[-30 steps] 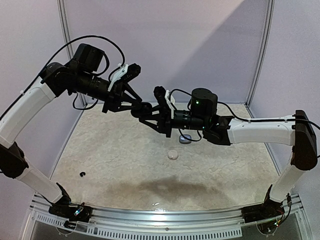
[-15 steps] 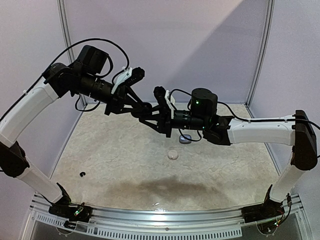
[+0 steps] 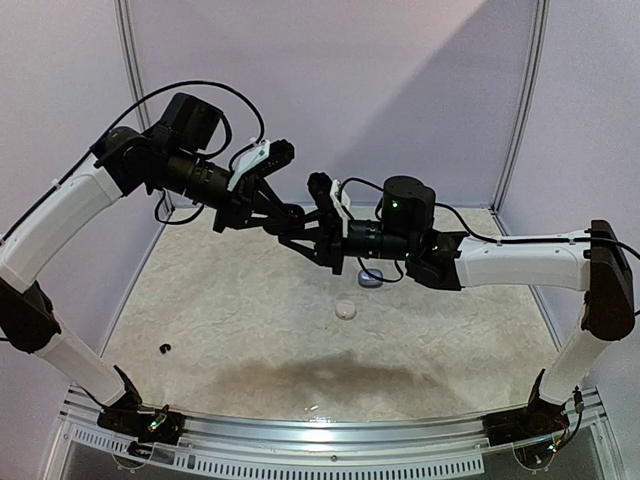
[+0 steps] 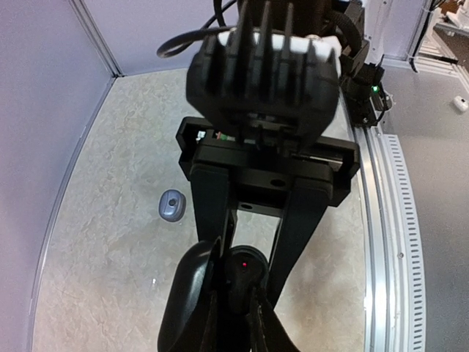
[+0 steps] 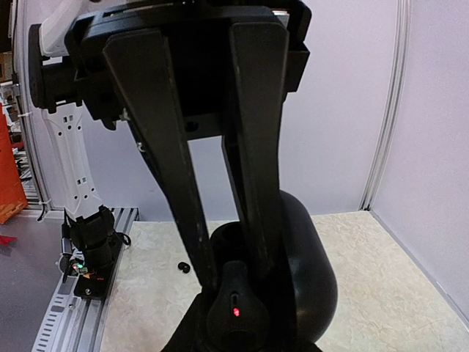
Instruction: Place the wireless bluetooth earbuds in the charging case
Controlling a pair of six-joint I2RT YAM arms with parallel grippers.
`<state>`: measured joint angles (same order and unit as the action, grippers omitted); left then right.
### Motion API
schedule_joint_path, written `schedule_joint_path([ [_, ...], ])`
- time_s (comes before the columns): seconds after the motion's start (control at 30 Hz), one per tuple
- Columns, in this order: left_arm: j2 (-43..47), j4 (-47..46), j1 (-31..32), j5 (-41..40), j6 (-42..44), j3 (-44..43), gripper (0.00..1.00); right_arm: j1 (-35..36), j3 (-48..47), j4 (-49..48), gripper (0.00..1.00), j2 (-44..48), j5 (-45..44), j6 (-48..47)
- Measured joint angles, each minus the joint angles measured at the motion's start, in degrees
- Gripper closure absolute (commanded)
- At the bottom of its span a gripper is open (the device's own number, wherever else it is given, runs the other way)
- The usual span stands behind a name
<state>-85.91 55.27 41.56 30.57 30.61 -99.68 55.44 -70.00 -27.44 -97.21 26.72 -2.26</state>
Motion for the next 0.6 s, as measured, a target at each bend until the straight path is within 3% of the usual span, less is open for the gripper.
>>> schedule_joint_path([
  [0.17,-0.22,0.13,0.2,-0.17,0.28,0.0,1.0,-0.02,0.0,0.11,0.89,0.0,-0.02,0.0],
  [0.6,-1.66,8.11,3.1,-6.75,7.23,-5.84,1.0,0.39,-2.86,6.82,0.9,-0.02,-0.35,-4.33],
])
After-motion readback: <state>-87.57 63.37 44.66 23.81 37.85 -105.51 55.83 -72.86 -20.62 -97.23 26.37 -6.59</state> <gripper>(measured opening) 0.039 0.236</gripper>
